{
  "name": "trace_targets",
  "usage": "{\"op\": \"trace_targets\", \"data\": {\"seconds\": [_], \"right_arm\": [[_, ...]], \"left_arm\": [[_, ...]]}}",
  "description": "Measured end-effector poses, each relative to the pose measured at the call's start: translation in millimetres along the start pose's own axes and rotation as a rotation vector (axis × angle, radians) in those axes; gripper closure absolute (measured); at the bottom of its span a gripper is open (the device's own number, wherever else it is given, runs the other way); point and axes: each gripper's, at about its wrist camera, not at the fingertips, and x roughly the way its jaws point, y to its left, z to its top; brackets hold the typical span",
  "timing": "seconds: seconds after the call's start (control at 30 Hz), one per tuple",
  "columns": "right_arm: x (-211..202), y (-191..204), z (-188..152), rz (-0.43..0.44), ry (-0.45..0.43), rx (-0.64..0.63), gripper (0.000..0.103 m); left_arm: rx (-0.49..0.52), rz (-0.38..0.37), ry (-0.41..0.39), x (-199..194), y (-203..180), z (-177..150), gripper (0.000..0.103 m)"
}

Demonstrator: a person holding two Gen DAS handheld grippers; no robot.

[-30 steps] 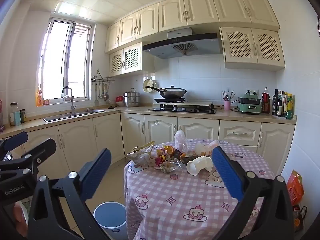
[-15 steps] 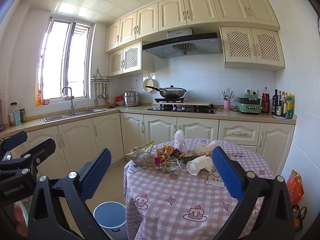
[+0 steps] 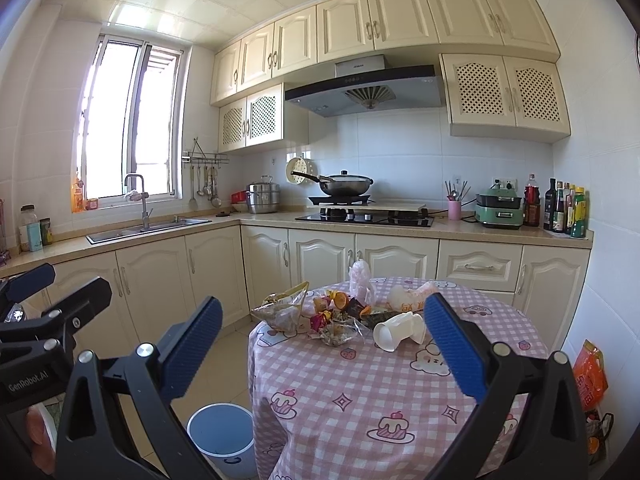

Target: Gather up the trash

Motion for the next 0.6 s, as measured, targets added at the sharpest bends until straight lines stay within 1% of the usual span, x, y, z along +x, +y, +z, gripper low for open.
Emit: {"op": "trace_targets", "data": {"seconds": [0.6], "right_arm": [[1.4,2.9,-1.0,0.009,0.013,-0.003,0.004]], "left_arm": [[-0.007,0.011,0.01,2.1,2.8,-0.7,0.007]]}}
